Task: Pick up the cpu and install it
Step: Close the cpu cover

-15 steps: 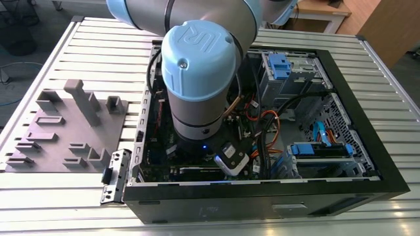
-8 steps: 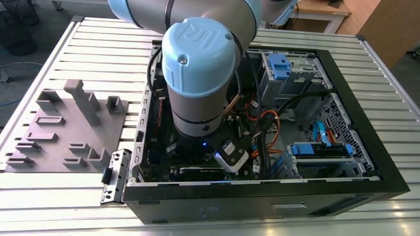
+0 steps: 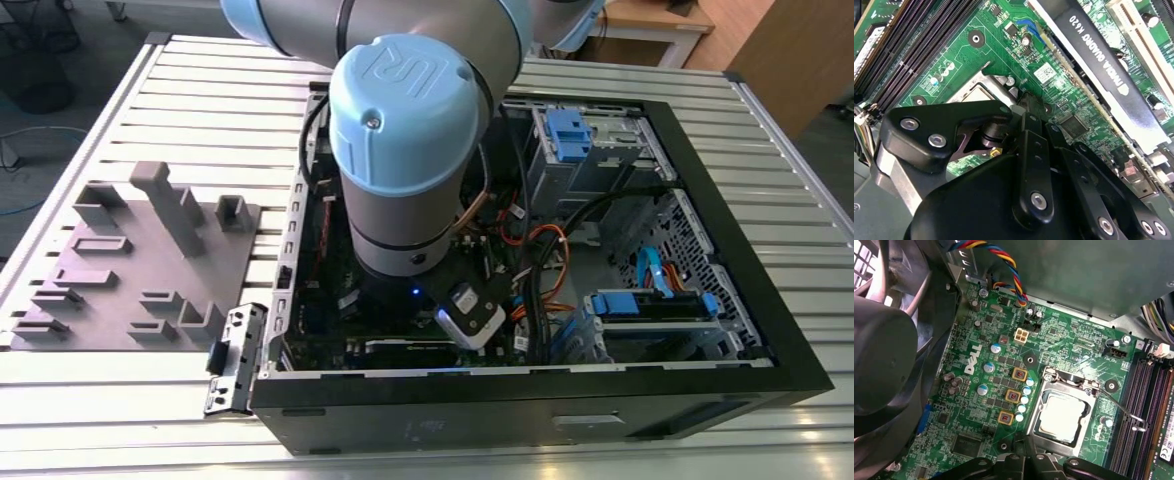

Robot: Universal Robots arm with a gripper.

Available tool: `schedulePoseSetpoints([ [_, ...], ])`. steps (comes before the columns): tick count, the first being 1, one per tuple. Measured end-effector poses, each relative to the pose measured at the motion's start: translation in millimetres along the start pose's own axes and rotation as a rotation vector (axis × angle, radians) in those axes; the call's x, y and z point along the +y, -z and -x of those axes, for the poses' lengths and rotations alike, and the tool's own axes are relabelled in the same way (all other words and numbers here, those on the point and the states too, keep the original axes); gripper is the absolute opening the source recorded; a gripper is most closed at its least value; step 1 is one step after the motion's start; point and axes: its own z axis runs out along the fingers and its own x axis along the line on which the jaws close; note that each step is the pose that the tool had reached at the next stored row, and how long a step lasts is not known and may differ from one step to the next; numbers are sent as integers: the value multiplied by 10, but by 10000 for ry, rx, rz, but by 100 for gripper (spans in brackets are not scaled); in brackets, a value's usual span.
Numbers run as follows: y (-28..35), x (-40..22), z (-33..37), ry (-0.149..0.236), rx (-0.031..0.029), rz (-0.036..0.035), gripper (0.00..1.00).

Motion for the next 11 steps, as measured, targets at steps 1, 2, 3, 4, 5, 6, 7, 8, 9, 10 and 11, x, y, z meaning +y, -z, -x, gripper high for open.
schedulePoseSetpoints([
  [1, 0, 1, 0, 1, 0, 0, 11],
  [2, 0, 1, 0, 0, 0, 0, 11],
  [3, 0, 2, 1, 0, 0, 0, 11],
  [4, 0, 2, 1, 0, 1, 0, 11],
  [5, 0, 2, 2, -1, 1, 0, 11],
  [6, 1, 3, 3, -2, 1, 0, 11],
  [7, 2, 3, 5, -1, 1, -1, 11],
  [8, 4, 2, 8, 0, 0, 0, 11],
  [9, 9, 3, 9, 0, -1, 0, 11],
  [10, 15, 3, 12, 0, -2, 2, 11],
  [11, 26, 3, 14, 0, -1, 2, 11],
])
